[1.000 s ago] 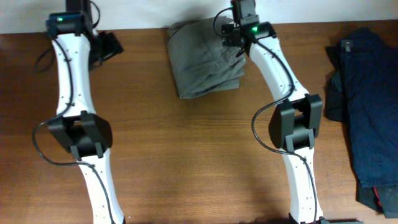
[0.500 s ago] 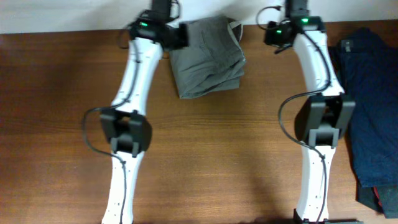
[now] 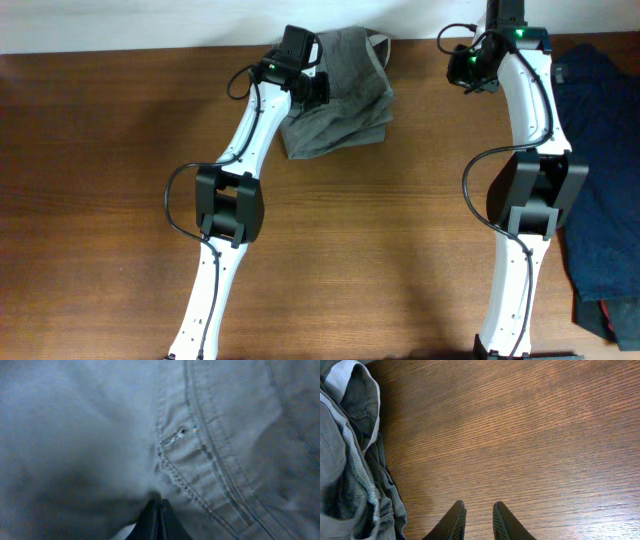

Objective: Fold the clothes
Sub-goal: 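Grasp the grey shorts bundle with the left gripper and drag it left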

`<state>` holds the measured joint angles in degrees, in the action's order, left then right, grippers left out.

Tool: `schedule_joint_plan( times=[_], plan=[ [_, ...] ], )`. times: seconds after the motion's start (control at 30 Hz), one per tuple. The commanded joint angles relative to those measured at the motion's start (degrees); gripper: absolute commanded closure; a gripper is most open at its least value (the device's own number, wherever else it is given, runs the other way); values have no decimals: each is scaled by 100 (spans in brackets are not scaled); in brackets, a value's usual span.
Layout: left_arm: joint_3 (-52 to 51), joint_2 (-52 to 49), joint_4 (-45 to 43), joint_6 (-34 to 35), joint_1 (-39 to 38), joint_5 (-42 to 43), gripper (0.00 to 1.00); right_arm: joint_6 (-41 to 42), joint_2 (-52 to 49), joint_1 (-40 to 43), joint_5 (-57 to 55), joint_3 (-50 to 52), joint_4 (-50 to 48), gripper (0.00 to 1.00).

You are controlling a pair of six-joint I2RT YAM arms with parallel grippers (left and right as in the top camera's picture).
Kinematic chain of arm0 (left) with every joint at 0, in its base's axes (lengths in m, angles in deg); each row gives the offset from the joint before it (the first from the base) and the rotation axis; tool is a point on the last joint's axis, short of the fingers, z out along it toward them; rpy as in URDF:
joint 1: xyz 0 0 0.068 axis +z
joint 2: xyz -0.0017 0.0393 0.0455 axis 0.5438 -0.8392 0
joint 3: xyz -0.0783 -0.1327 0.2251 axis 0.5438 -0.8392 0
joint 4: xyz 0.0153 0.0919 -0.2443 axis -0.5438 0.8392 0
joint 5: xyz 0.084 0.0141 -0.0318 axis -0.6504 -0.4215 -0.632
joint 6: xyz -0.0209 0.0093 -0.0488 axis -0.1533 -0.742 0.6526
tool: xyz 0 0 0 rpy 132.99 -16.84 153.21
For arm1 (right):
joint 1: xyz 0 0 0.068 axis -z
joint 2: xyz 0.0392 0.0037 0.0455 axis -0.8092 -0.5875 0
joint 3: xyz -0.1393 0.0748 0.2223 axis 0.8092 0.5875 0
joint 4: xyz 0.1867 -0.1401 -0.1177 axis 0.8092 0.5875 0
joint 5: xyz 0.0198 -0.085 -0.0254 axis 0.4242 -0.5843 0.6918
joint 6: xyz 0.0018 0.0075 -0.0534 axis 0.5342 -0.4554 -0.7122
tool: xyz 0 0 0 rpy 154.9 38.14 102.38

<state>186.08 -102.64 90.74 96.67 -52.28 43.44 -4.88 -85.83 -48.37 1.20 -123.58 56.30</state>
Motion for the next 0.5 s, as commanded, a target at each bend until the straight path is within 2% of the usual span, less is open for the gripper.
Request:
schedule_joint_plan(
  times=[0.0, 0.3, 0.47],
  plan=[
    [42, -321, 79, -87, 160, 31, 94, 4, 302, -11, 76, -133, 63, 76],
    [42, -369, 461, -92, 525, -680, 91, 4, 302, -11, 74, -133, 114, 77],
    [42, -369, 664, -133, 789, -782, 88, 4, 302, -11, 76, -133, 127, 77]
  ],
)
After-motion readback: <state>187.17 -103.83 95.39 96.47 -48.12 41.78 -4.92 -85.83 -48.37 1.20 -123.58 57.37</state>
